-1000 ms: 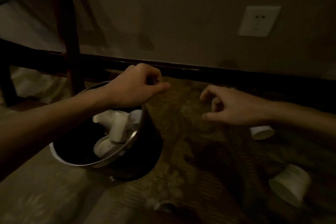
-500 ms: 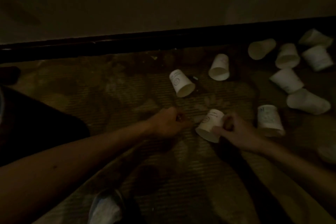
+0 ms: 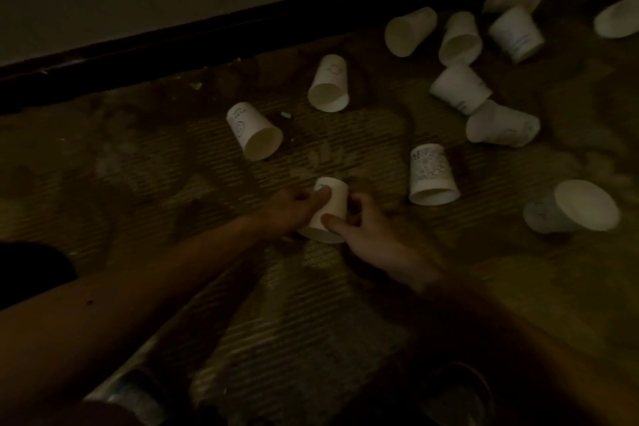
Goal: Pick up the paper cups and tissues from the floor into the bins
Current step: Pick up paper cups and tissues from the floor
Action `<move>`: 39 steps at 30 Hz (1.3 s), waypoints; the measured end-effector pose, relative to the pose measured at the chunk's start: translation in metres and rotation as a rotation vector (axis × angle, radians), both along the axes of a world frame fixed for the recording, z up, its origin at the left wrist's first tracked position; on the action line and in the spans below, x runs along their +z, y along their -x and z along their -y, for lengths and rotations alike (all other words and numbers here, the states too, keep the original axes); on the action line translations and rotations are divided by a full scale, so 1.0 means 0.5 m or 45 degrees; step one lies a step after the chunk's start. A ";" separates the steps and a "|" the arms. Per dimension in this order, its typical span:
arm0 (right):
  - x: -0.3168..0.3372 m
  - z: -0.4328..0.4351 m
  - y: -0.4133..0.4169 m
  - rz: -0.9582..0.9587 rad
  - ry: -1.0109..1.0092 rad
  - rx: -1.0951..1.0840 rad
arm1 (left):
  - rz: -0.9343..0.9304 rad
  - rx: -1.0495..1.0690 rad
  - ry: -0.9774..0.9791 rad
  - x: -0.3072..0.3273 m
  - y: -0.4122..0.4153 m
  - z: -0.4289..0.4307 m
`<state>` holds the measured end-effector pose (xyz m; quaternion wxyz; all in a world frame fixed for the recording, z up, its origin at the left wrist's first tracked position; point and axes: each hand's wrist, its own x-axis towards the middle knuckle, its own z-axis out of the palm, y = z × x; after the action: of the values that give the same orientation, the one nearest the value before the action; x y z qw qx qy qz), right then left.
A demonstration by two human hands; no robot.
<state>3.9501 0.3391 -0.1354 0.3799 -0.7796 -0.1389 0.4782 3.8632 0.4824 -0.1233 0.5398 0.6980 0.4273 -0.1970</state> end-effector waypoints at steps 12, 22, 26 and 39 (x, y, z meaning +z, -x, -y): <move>0.063 0.101 -0.160 0.689 -0.006 -0.047 | 0.054 -0.037 0.040 0.077 -0.134 0.034; -0.019 0.111 -0.203 0.616 -0.008 -0.147 | 0.165 0.073 -0.023 0.053 -0.139 0.088; -0.027 0.120 -0.203 0.537 -0.098 -0.233 | 0.191 -0.008 -0.181 0.049 -0.131 0.084; 0.022 0.179 -0.145 -0.091 -0.309 -0.375 | 0.190 -0.299 -0.153 0.054 -0.132 0.118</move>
<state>4.0228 0.2496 -0.1246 0.5417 -0.7225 -0.0664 0.4244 3.9294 0.4234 -0.0961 0.5006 0.7869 0.3125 -0.1806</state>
